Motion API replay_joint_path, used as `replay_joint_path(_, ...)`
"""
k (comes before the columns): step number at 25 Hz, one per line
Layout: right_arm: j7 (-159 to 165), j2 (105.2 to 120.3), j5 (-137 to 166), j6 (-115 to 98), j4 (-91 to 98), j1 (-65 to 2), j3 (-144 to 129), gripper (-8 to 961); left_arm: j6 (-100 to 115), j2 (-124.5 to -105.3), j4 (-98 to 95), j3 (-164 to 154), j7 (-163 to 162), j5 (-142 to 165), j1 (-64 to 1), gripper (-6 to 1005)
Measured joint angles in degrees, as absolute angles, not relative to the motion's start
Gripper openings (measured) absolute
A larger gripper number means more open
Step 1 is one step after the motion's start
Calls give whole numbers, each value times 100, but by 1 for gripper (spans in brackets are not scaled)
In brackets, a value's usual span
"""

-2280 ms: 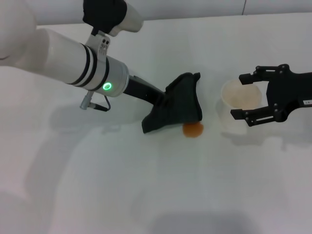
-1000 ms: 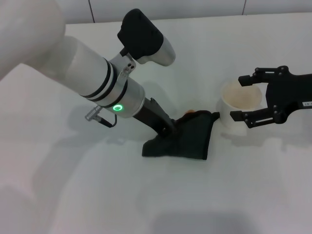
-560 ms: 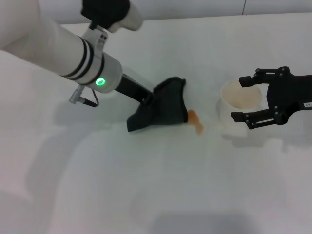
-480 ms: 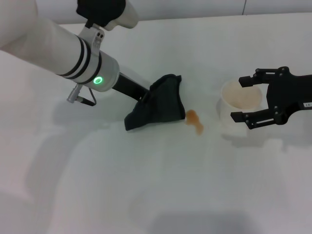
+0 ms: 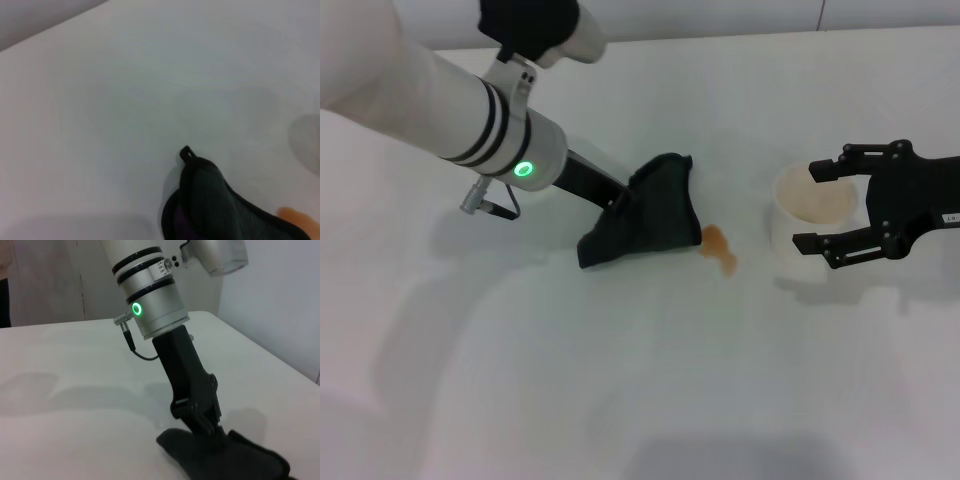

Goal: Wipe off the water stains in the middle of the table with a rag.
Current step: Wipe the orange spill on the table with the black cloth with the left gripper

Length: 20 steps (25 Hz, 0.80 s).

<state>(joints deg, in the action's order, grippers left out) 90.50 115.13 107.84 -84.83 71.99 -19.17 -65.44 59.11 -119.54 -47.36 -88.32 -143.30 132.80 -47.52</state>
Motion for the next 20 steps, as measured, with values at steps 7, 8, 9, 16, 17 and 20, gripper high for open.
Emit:
replay_joint_path(7,9031,11514,10780,-8463,7172,-1959,-6548,872,5766,-11959,-4729,-9649,-14297,13005,-4918,93)
replay_joint_path(8,9030,11514,10779,-8462,7170,-1959,-6548,872,5766,-11961,-4729,-9738,-14296,12987,-4948,93)
replay_joint_path(9,9030,11514,10778,-8462,7166,-1958,-6548,872,5765,-11963,-4729,-9818,-14296,12962,-4981,93)
replay_joint_path(16,9028,11514,10775,-8455,7154,-1944,-6548,872,5768,-11959,-4767,-10178,-14222,12932,-5088,91)
replay_joint_path(17,9027,11514,10775,-8451,7152,-1944,-6548,872,5774,-11960,-4769,-10223,-14213,12932,-5094,91)
replay_joint_path(20,9026,11513,10775,-8441,7145,-1942,-6548,872,5788,-11960,-4823,-10390,-14183,12930,-5108,92)
